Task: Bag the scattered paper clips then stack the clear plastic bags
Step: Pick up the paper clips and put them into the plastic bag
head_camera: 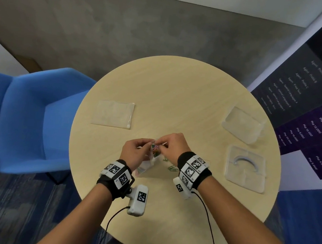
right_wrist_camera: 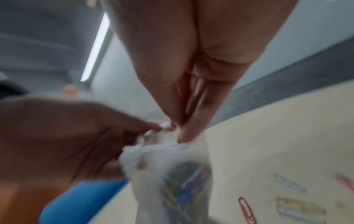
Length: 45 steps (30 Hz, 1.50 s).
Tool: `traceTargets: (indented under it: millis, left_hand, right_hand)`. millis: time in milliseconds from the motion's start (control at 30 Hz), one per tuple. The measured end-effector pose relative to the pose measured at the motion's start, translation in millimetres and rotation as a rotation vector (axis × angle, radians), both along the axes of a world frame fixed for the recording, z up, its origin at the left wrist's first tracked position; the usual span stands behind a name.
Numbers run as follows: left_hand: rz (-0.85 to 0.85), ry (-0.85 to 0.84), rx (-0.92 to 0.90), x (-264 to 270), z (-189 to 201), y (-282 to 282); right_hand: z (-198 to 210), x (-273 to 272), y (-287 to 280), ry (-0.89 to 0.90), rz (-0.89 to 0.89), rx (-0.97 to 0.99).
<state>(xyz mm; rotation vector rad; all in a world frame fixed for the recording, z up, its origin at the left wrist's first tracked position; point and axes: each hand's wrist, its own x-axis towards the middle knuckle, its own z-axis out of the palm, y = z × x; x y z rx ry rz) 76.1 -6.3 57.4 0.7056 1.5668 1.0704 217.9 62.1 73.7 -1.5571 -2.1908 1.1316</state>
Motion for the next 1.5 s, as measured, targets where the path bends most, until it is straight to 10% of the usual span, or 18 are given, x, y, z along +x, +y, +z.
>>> traceTargets:
  millis: [100, 167, 267, 533, 800, 1233, 1367, 1500]
  left_hand:
    - [0.038, 0.005, -0.002, -11.7, 0.6, -3.3]
    - [0.063, -0.007, -0.002, -19.8, 2.0, -6.6]
    - [0.106, -0.017, -0.003, -30.0, 3.6, -10.1]
    - [0.162, -0.034, -0.008, -38.9, -2.0, -18.7]
    - [0.164, -0.058, -0.031, -32.2, -6.7, -15.0]
    - [0.102, -0.055, -0.062, -13.6, 4.3, -11.6]
    - [0.081, -0.112, -0.069, -3.6, 8.4, -8.6]
    - [0.046, -0.086, -0.059, 5.0, 8.1, -5.8]
  right_hand:
    - [-13.7, 22.2, 17.5, 0.134, -0.299, 0.031]
    - [-39.3, 36.0, 29.5, -0.127, -0.316, 0.003]
    - [-79.5, 30.1, 24.5, -0.512, -0.193, -0.108]
    - [-100.7, -15.8, -9.0, -0.623, 0.275, 0.055]
    - [-95.9, 72.5, -23.6, -0.836, 0.605, 0.216]
    - [-78.9, 91.1, -4.2, -0.413, 0.178, 0.173]
    - [-53.8, 79.9, 1.4, 0.165, -0.479, -0.223]
    - [-20.7, 40.1, -6.7, 0.829, -0.598, -0.630]
